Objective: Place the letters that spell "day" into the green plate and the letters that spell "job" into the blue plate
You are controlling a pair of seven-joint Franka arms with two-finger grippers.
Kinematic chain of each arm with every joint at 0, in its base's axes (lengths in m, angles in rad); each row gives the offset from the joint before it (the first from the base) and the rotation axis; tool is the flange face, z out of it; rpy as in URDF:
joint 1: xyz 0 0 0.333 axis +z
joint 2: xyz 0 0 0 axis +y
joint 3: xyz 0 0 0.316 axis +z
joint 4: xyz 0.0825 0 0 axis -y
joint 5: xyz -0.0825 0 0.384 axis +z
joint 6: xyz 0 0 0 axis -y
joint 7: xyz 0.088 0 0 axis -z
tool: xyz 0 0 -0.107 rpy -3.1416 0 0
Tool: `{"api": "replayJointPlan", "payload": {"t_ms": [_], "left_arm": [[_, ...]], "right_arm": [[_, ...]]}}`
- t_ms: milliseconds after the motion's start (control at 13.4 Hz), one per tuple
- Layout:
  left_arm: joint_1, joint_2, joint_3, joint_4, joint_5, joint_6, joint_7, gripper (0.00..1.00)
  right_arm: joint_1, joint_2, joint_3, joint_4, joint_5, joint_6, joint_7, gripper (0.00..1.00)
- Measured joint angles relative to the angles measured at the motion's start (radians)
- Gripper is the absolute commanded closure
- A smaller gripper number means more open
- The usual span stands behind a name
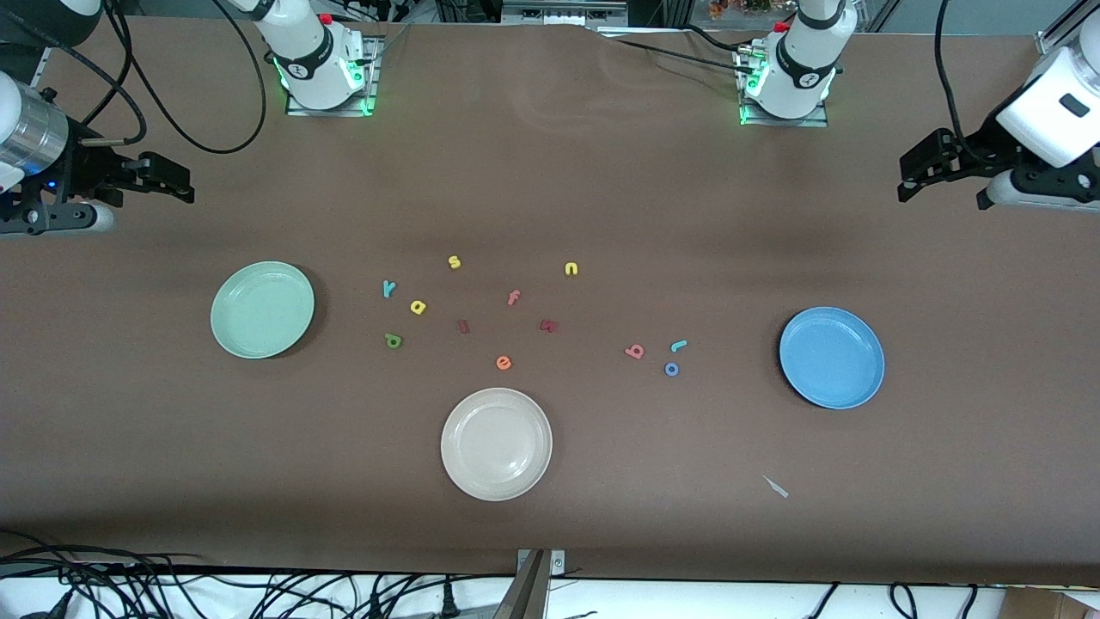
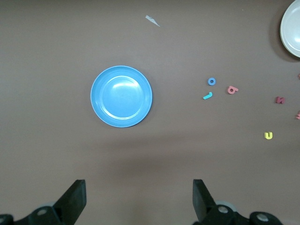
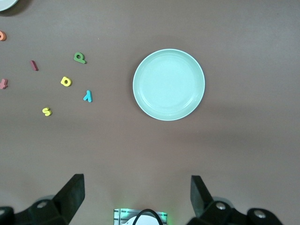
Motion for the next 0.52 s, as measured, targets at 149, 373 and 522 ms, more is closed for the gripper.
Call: {"api": "replayJointPlan", "payload": {"t_ms": [149,373,522], "left_arm": [[-0.001,0.002,0.002,0.001,0.000,0.000,0.000,0.00],[0.004,0.002,0.005,0.002,0.000,0.000,0.000,0.00],[0.006,0.002,0.007,0.003,0.000,0.000,0.000,0.00]], "right_arm": [[0.000,0.000,0.000,0.000,0.000,0.000,0.000,0.00],[0.000,0.000,0.000,0.000,0.000,0.000,0.000,0.00],[0.000,0.000,0.000,0.000,0.000,0.000,0.000,0.00]]}}
